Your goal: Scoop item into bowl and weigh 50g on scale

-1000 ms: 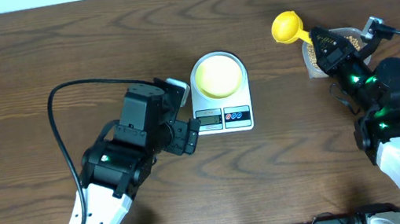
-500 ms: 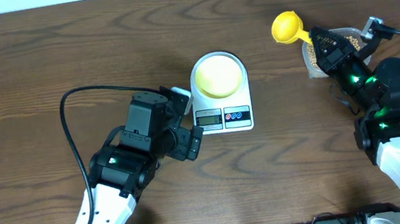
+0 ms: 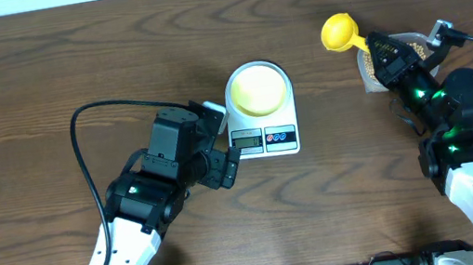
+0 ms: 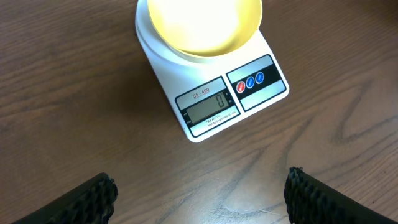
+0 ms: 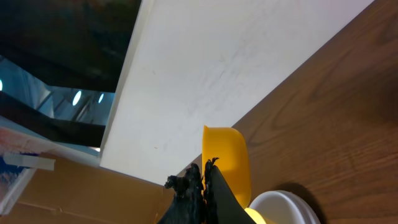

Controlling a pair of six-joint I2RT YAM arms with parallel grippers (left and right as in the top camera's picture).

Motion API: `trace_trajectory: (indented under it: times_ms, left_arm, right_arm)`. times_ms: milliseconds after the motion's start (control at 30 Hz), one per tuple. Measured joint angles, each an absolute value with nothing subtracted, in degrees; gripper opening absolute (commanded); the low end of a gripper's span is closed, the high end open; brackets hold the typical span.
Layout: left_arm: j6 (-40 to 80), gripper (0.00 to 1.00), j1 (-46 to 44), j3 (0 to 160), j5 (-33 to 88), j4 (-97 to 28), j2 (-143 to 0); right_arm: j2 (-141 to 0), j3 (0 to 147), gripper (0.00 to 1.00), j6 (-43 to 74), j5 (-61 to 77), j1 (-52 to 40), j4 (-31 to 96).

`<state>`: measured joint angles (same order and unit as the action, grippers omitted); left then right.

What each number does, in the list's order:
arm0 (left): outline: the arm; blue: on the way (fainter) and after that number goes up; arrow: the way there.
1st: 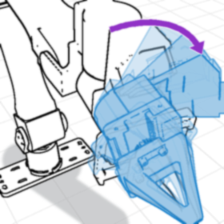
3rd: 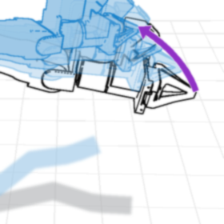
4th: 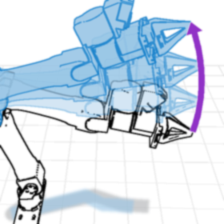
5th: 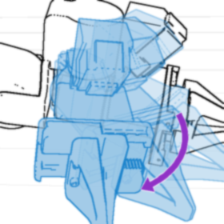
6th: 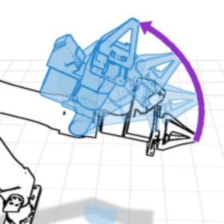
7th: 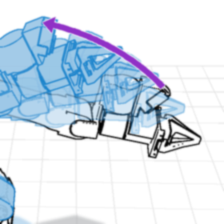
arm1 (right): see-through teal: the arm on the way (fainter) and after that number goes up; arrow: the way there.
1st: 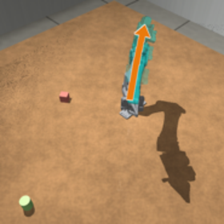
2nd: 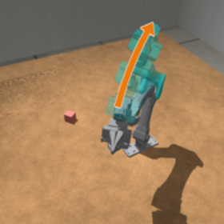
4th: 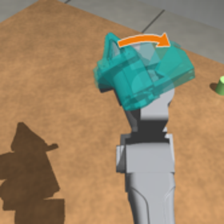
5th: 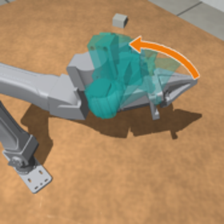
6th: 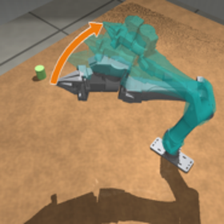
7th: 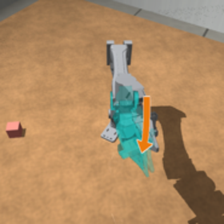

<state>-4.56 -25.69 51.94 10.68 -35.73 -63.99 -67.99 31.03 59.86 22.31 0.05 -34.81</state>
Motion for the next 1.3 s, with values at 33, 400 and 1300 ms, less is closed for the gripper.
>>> trace_trajectory:
  times_ms: [33,400,1300]
  left_arm:
    - [-4.6,0.88,-25.7,51.9,10.7,-35.7,-64.0]
    - [-6.1,0.88,-25.7,51.9,10.7,-35.0,-64.0]
    - [-13.4,0.88,-25.6,51.9,15.0,-31.0,-64.0]
  right_arm:
    - [-68.0,31.0,0.01,59.9,22.3,0.1,-34.8]
    - [-68.0,31.0,0.01,59.9,22.3,0.1,-34.8]
    - [-68.0,31.0,0.01,59.4,22.3,0.1,-34.8]
